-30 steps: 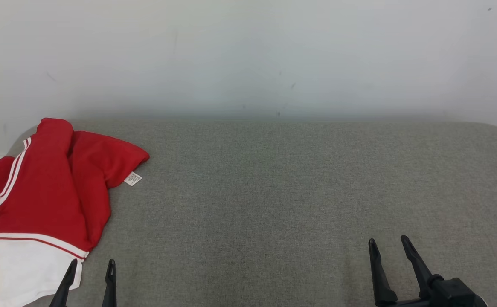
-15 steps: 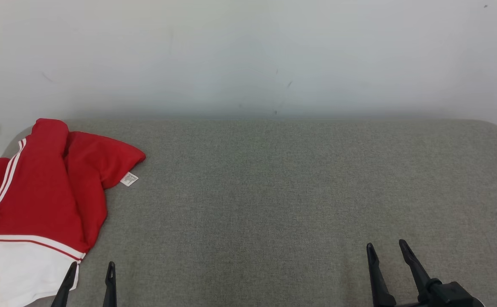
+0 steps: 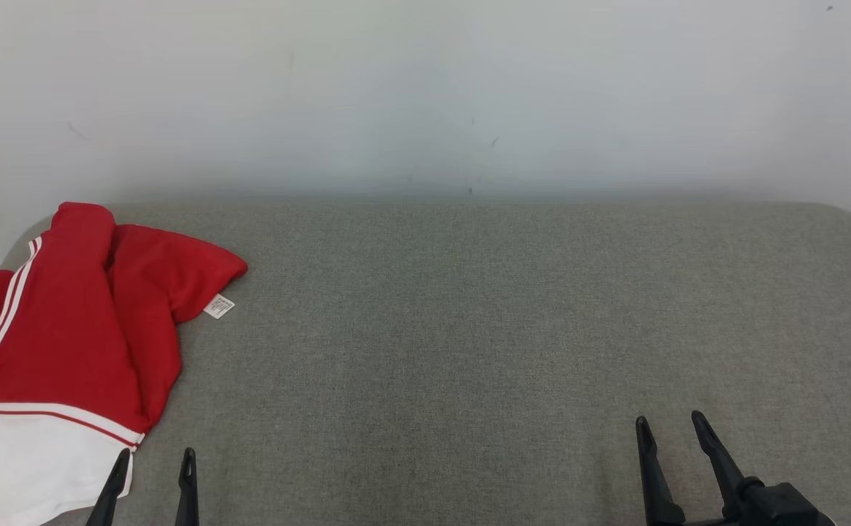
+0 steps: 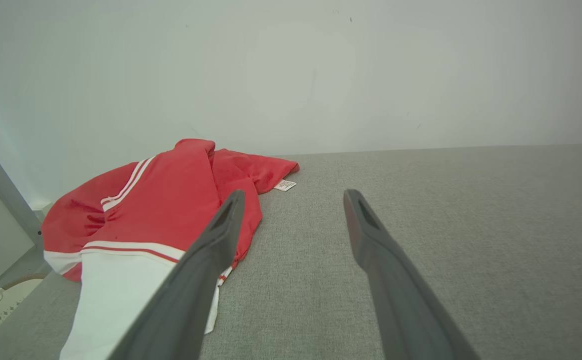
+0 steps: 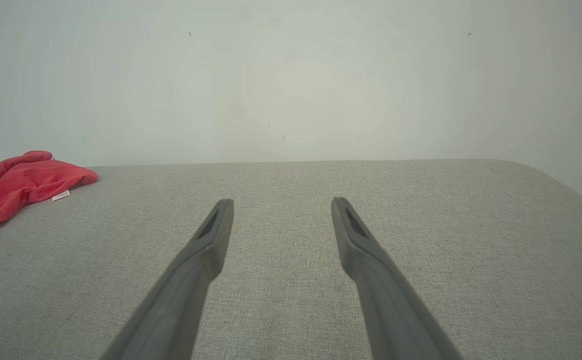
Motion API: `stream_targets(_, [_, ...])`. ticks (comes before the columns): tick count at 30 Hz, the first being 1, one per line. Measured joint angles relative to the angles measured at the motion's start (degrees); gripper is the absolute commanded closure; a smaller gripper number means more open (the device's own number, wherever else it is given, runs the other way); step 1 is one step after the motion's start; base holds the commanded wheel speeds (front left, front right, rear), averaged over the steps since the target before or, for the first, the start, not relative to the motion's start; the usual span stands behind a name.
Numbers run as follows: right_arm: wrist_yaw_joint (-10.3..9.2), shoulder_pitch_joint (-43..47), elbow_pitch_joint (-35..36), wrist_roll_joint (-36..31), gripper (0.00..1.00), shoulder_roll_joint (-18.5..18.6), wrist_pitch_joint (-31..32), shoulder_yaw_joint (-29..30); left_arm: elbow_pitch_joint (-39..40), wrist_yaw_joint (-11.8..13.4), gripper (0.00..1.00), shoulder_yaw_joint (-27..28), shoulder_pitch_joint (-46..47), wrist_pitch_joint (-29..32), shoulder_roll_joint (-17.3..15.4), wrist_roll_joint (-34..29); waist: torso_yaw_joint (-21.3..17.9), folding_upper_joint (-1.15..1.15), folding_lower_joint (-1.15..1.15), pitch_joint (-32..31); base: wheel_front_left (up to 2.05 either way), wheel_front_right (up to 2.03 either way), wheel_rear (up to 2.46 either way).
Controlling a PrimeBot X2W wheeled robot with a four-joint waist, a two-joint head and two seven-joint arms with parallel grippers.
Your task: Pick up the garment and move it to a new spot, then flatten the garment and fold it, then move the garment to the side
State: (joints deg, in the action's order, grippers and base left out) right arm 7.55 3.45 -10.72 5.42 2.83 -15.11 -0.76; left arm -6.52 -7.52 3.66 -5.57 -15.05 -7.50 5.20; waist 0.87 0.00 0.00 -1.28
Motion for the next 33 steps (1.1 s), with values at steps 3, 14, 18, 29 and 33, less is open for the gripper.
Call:
stream_targets(3, [0.0,0.0,-0.1,0.0,0.0,0.0,0.0,0.1,0.0,0.0,0.0,0.0,0.0,0.0,0.0,-0.1,0.0,0.0,0.0,0.1,0.0,0.0,0.0])
stream_targets(14, [0.0,0.0,-0.4,0.0,0.0,0.0,0.0,0.2,0.0,0.0,0.0,0.1,0.0,0.0,0.2,-0.3,0.1,0.0,0.0,0.2,0.0,0.0,0.0])
stream_targets(18, [0.0,0.0,-0.5,0.0,0.0,0.0,0.0,0.2,0.0,0.0,0.0,0.2,0.0,0.0,0.3,-0.5,0.2,0.0,0.0,0.1,0.0,0.0,0.0])
stream_targets(29, [0.0,0.2,-0.7,0.6,0.0,0.0,0.0,0.7,-0.1,0.0,0.0,0.6,0.5,0.0,0.3,-2.1,3.6,0.0,0.0,0.0,0.0,0.0,0.0])
stream_targets(33, [0.0,0.2,-0.8,1.3,0.0,0.0,0.0,0.5,-0.1,0.4,0.0,1.6,0.8,0.0,0.7,-2.9,6.2,0.0,0.0,0.0,0.0,0.0,0.0])
